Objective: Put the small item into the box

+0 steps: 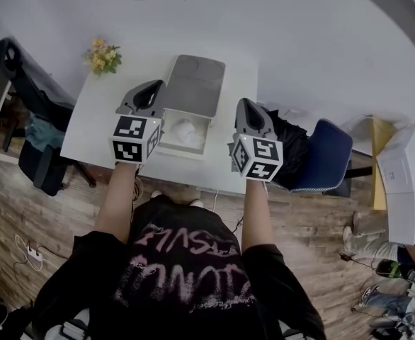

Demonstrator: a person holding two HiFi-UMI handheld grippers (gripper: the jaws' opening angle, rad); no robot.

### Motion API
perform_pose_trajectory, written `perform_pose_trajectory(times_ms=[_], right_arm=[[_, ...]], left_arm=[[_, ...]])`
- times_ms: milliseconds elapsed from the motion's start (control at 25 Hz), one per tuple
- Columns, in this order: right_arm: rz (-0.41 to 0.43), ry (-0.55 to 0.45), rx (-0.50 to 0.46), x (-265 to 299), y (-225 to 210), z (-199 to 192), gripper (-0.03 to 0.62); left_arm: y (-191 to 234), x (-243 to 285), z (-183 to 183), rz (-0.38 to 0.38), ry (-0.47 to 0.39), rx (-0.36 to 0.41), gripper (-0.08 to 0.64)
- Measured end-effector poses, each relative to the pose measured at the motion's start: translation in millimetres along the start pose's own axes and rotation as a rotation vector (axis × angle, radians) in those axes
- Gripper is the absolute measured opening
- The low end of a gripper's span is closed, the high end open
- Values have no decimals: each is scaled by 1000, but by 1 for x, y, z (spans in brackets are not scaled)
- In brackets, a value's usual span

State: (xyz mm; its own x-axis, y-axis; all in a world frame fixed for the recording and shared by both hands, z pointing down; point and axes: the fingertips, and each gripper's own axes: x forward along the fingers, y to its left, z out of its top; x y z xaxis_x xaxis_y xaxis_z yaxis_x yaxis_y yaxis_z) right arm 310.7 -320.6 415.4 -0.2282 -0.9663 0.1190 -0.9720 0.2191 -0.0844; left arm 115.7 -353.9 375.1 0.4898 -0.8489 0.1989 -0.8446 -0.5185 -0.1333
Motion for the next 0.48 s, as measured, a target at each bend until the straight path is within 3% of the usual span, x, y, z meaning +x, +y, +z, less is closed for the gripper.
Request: perform_pose_trajectory(times_ms=[480], right_arm=[[-13, -18, -21, -3, 3, 13, 12]], left_arm=[[8, -18, 38, 12, -105, -5, 3]])
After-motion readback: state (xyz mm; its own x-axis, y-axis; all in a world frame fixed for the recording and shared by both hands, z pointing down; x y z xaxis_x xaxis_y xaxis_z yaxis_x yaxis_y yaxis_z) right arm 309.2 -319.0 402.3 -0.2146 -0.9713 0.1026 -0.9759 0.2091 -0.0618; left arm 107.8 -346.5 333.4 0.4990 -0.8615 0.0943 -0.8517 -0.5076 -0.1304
